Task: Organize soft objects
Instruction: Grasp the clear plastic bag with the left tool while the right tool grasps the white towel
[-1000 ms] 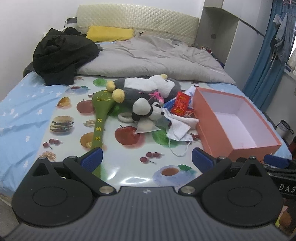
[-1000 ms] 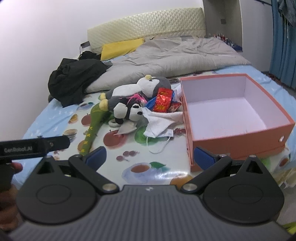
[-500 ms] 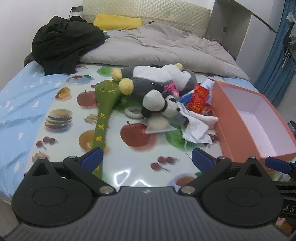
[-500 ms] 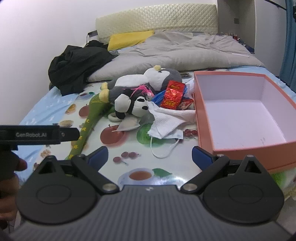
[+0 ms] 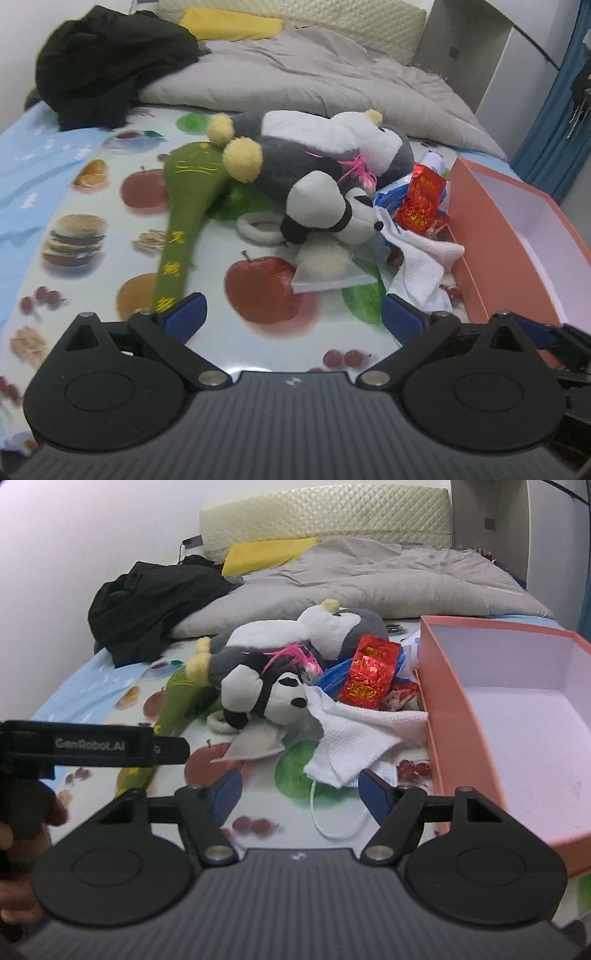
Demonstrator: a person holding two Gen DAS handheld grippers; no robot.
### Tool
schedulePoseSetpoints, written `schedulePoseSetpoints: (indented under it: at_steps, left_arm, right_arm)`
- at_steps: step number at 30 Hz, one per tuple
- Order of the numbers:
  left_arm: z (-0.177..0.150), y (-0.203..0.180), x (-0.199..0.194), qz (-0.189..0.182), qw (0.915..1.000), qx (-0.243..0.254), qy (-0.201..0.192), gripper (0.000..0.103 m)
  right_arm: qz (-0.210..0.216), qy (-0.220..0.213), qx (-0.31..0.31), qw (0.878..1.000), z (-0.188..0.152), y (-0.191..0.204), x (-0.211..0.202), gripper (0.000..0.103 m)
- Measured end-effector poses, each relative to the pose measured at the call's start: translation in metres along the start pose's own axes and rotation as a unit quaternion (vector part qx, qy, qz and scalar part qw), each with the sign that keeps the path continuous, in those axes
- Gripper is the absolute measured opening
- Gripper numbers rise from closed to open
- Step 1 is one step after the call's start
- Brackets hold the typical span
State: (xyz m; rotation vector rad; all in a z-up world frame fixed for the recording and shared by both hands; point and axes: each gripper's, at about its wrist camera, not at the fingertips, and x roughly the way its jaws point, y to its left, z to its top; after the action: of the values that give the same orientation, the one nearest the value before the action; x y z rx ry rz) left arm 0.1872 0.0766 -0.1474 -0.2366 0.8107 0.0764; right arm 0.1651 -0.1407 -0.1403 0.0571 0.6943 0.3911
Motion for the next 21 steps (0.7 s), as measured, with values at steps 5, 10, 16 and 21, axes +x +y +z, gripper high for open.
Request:
schedulePoseSetpoints:
  at_steps: [5,10,16,21]
  left_arm:
    - [0.009,0.011,0.033,-0.017,0.9998,-0.013,0.005,0.1]
    - [0.018,0.018,0.069,-0.046,0.9984,-0.025,0.02,0.094]
    - [0.027,0.016,0.109,-0.065,0.9972,-0.017,0.033,0.087]
    - [0.032,0.008,0.134,-0.082,0.9956,-0.013,0.042,0.086]
  right_arm:
    - [-0.008,-0.009,-0.026,1.0,0.005,0.009,0.03,0.072]
    - [-0.022,-0.003,-0.021,1.0,0.014,0.001,0.063,0.071]
    - [-0.063,0.014,-0.023,0.998,0.016,-0.015,0.097,0.065]
    - [-0.068,0.025,-0.016,0.997,0.017,-0.023,0.118,0.057]
